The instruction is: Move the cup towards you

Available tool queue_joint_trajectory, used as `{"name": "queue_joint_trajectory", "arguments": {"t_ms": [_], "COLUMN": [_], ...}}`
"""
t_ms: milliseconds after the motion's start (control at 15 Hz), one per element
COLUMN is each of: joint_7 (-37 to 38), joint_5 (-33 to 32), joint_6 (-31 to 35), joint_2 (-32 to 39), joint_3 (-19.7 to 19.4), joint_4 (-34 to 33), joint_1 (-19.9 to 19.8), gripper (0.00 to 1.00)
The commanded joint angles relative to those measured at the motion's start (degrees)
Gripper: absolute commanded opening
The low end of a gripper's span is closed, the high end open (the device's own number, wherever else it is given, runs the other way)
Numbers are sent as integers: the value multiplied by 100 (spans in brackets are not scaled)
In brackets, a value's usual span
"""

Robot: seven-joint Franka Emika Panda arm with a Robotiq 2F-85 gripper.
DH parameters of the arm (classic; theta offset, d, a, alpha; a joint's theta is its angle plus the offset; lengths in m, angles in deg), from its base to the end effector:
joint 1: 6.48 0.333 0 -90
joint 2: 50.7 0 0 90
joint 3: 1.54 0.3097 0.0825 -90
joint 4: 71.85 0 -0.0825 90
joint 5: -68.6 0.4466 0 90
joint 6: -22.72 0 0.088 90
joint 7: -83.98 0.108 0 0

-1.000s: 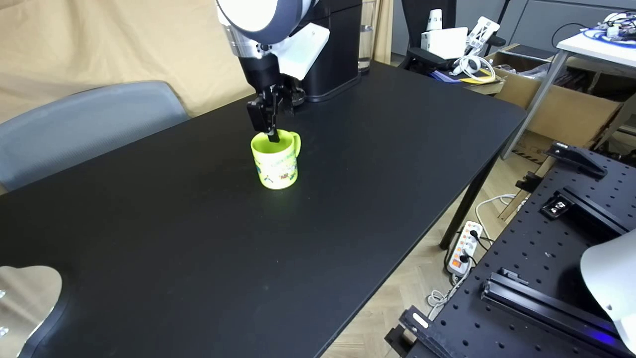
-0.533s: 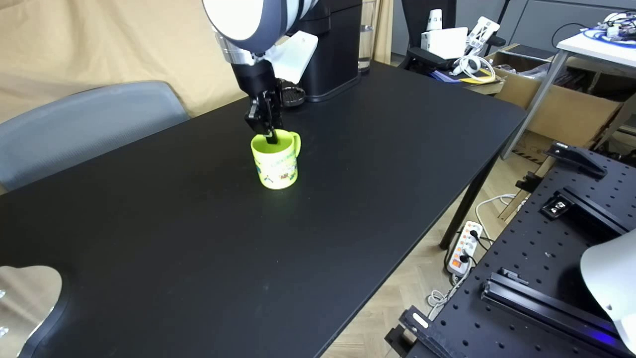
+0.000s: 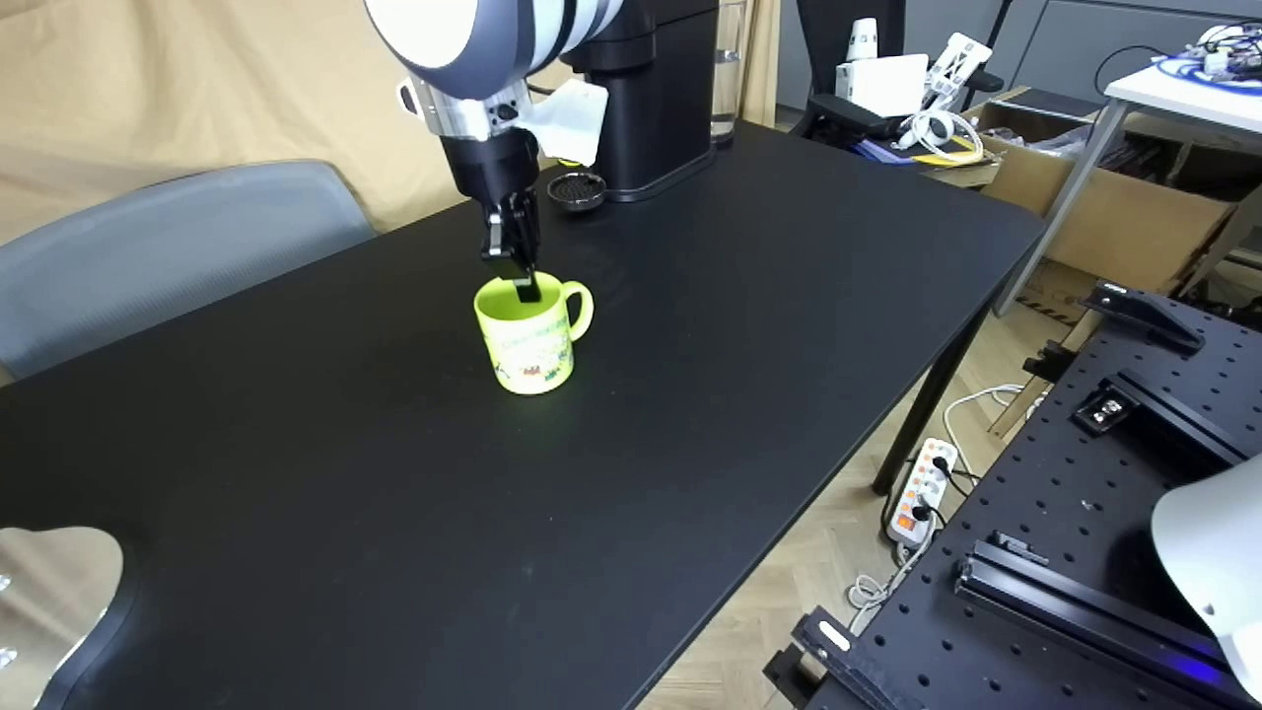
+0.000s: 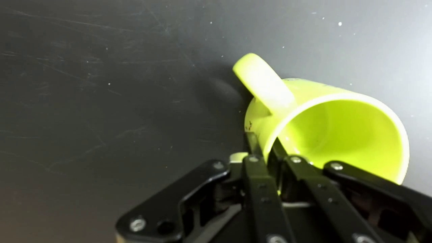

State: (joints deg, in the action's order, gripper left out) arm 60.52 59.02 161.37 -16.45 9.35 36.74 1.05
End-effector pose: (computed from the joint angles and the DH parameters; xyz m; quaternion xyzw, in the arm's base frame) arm 0.6263 0.2082 0.1290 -0.9146 -0.4034 0.0287 0.0017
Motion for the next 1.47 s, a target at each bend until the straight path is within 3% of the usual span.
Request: {"name": "queue_joint_trajectory", "arguments": {"t_ms": [0, 200, 400, 667, 1400], "joint_7": [-371, -435, 54, 335, 894], "joint_5": [83, 4, -310, -330, -233], "joint_6": [-252, -387, -584, -412, 498], "joint_2": [-231, -594, -1054, -1494, -1521], "joint_3": [138, 98, -194, -335, -572], "joint_4": [108, 445, 896, 1624, 2310], "joint_1": [-175, -187, -33, -141, -243], "gripper": [2, 2, 2, 2, 2]}}
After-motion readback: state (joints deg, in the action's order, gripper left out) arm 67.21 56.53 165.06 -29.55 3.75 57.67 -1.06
